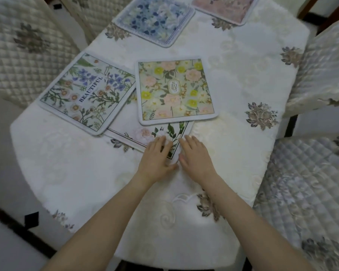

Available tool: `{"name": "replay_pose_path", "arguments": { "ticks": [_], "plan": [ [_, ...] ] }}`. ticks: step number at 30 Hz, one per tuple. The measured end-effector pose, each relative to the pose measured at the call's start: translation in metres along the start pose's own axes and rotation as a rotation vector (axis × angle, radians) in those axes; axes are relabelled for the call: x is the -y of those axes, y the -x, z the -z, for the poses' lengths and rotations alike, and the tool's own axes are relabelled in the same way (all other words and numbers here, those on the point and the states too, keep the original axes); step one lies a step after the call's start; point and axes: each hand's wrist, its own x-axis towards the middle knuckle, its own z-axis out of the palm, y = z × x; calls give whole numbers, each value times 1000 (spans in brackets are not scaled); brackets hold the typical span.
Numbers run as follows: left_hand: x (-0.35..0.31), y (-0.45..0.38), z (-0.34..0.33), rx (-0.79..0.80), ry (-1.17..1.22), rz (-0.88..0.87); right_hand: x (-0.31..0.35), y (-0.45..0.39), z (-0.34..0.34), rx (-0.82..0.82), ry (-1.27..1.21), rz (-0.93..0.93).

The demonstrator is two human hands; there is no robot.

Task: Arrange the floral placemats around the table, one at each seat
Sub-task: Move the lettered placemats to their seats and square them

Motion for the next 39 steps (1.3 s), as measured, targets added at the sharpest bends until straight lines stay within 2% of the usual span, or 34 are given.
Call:
{"name": "replay_pose_path", "arguments": {
  "ticks": [6, 14, 21, 23, 25, 29, 32, 39],
  "plan": [
    [1, -5, -13, -35, -97, -23, -12, -12, -19, 19, -1, 39],
    [-7, -8, 1, 100, -238, -39, -11, -14, -14, -39, -100, 52],
    [-8, -6, 12, -90, -121, -187, -10, -31, -5, -44, 47, 188],
    [-6, -2, 12, -88, -39, -177, -10, -33, -1, -44, 92, 198],
    [0, 1, 11, -92, -13, -186, -8, -30, 5, -107, 99, 222],
    [7, 2, 14, -84, -18, -171, -12, -22, 18, -361, 154, 318],
    [8, 1, 15, -84, -32, -100, -22, -13, 25, -405, 148, 311],
    [-24, 6, -7, -55, -25, -164, -55, 26, 32, -434, 147, 301]
  ]
}}
